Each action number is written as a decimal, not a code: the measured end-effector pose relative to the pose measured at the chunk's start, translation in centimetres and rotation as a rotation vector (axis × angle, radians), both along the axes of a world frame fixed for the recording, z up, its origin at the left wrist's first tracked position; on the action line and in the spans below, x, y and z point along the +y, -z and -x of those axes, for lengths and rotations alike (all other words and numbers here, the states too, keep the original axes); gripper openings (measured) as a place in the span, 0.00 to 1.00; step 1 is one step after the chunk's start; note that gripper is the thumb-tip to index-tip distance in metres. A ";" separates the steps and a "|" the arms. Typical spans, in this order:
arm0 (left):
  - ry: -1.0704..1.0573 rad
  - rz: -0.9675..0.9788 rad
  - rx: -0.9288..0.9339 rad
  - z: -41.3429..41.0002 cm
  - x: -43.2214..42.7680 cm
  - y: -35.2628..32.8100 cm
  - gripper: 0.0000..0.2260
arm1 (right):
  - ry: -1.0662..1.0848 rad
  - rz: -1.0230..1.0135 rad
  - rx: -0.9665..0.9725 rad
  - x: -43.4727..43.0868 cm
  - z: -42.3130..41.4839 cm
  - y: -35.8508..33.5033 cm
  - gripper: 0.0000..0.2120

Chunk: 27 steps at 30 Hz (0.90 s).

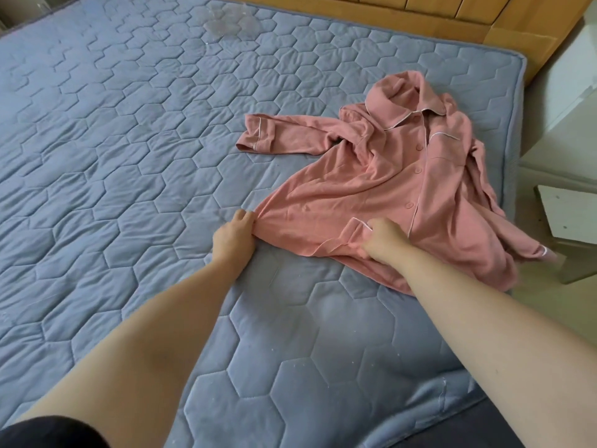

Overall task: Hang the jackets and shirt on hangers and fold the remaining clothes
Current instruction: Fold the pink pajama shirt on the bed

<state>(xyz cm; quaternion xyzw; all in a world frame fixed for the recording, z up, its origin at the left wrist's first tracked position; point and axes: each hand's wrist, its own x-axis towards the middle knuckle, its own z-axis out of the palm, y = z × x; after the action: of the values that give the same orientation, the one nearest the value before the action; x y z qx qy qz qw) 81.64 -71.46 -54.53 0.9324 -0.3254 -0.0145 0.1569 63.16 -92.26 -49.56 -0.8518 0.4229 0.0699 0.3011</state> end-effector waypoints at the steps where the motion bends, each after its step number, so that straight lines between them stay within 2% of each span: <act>1: -0.034 -0.002 -0.003 -0.5 0.2 0.1 0.06 | -0.029 0.106 -0.091 0.0 0.2 -0.3 0.09; 3: -0.154 0.074 0.073 -1.0 0.4 0.1 0.03 | -0.104 0.437 -0.398 -0.2 1.0 -0.6 0.04; 5: -0.264 0.127 0.133 -1.2 0.3 -0.2 0.05 | -0.260 0.699 -0.600 -0.7 1.9 -0.5 0.07; 7: -0.371 0.136 0.209 -1.6 0.2 -0.4 0.10 | -0.448 0.822 -0.584 -1.1 2.8 -0.1 0.09; 10: -0.423 -0.018 0.269 -2.4 0.5 -0.3 0.14 | -0.691 0.854 -0.294 -1.3 4.5 2.2 0.08; 12: -0.285 -0.204 0.193 -2.2 0.5 -0.4 0.15 | -0.735 0.708 -0.029 -1.0 5.8 3.7 0.10; 15: -0.065 -0.266 0.051 -1.3 0.1 0.2 0.18 | -0.618 0.505 0.186 -0.2 7.1 4.2 0.13; 18: 0.102 -0.238 -0.087 0.1 -0.4 0.3 0.29 | -0.568 0.482 0.126 0.2 7.7 4.3 0.09; 21: 0.621 -0.081 -0.296 2.6 -1.7 0.5 0.25 | -0.573 0.569 0.024 0.0 8.2 4.7 0.11; 22: 0.794 -0.082 -0.336 3.7 -2.5 0.7 0.24 | -0.567 0.614 0.022 -0.1 8.6 4.8 0.13; 24: 0.986 -0.167 -0.285 6.7 -4.9 0.6 0.26 | -0.500 0.694 0.059 -0.4 9.7 4.5 0.17; 27: 0.928 -0.158 -0.060 12.4 -9.2 0.8 0.28 | -0.357 0.825 0.084 -1.8 12.4 4.2 0.18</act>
<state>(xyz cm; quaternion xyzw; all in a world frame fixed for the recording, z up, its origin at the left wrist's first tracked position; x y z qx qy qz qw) 69.23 -80.64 -55.35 0.6974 -0.7101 -0.0811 0.0528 50.78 -94.02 -53.73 -0.9566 0.2737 -0.0193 -0.0978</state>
